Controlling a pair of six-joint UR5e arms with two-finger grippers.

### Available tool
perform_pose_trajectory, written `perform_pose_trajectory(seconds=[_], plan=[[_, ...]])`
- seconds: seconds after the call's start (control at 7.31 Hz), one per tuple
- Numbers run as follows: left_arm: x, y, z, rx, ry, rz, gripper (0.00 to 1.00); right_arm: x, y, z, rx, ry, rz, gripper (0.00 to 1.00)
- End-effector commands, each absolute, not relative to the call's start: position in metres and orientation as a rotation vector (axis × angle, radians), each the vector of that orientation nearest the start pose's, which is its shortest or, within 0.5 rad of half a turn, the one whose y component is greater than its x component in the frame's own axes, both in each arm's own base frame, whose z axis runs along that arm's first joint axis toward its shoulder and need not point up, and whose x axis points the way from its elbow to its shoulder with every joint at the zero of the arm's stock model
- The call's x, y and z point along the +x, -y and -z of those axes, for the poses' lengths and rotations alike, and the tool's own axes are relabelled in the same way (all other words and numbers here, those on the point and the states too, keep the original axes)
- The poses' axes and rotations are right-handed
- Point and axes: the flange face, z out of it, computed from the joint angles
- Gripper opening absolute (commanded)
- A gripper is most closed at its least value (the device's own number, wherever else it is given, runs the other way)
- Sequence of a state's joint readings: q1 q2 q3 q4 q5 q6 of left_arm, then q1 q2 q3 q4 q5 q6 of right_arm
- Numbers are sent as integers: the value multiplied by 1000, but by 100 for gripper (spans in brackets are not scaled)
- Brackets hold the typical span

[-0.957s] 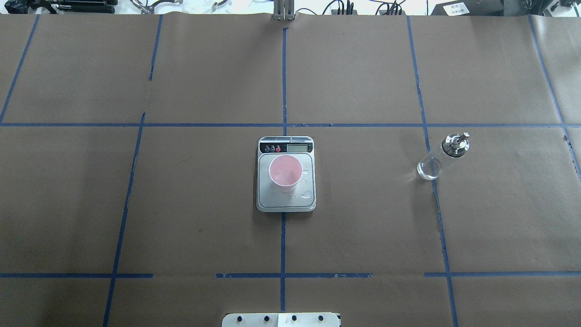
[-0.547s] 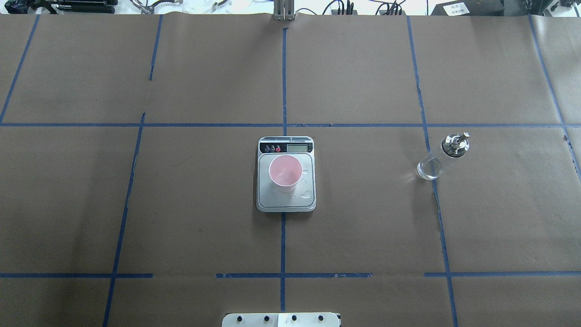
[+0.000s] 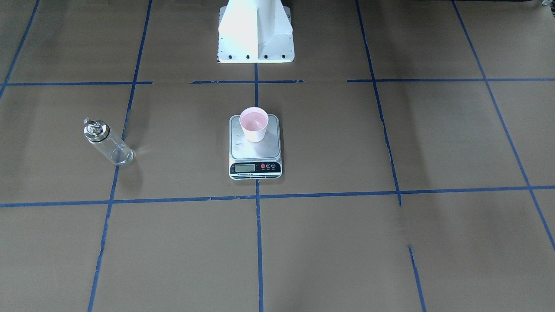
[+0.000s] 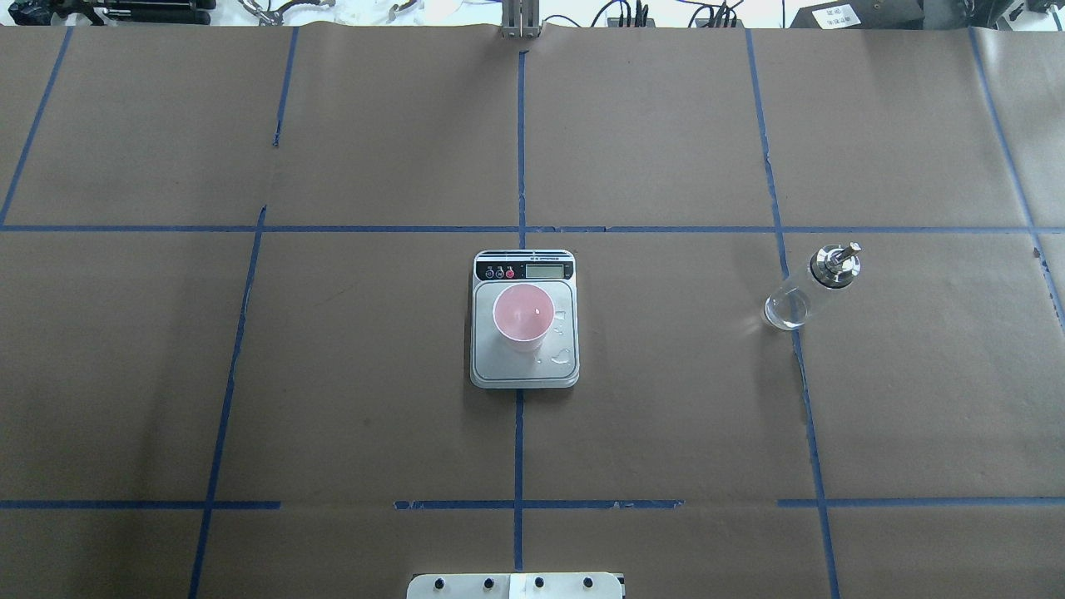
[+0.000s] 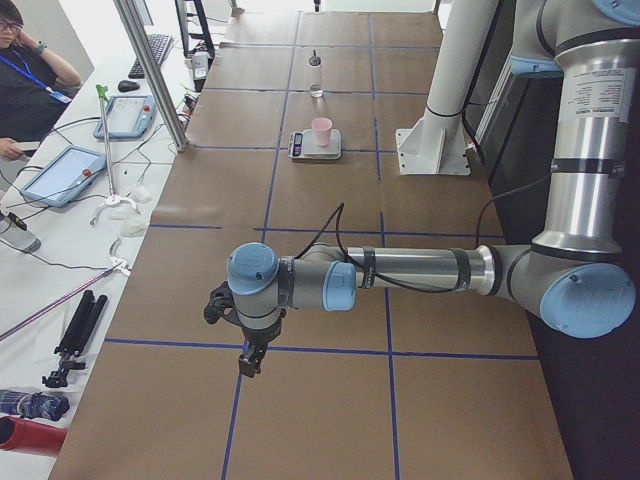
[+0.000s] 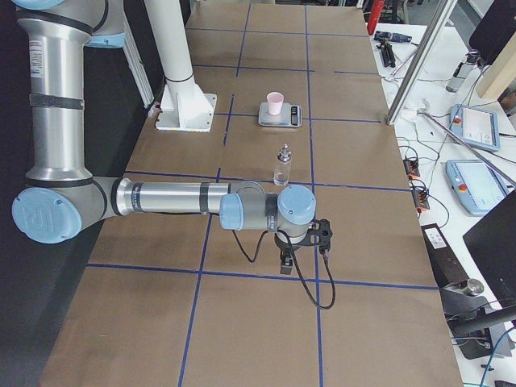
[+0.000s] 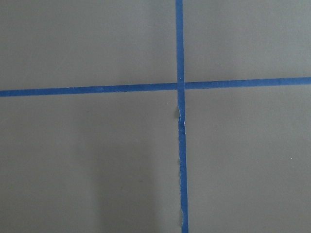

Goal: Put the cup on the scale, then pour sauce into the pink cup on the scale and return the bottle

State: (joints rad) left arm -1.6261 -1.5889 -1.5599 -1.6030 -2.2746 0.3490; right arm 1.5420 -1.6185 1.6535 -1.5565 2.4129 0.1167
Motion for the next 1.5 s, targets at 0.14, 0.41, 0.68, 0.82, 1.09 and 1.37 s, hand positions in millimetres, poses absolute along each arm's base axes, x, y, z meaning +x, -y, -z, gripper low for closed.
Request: perform_pose_trajectory(seconds=[0.14,0.41,0.68,0.82,1.09,1.37], plan=[[-95,494,-656,96,-752,-98,100,44,481,-630,-25,842,-100,100],[-91,494,-653,69,-806,-24,100,43,486,-625,-18,845,-99,100],[-91,494,-652,74,-804,-26,100,43,487,-626,-19,843,-98,100],[-91,495,-650,77,-803,-27,100,43,488,-626,-18,843,-97,100],[-92,496,-648,83,-803,-29,100,43,487,-626,-18,843,-97,100],[-92,493,-647,84,-804,-30,100,44,487,-627,-20,841,-99,100]])
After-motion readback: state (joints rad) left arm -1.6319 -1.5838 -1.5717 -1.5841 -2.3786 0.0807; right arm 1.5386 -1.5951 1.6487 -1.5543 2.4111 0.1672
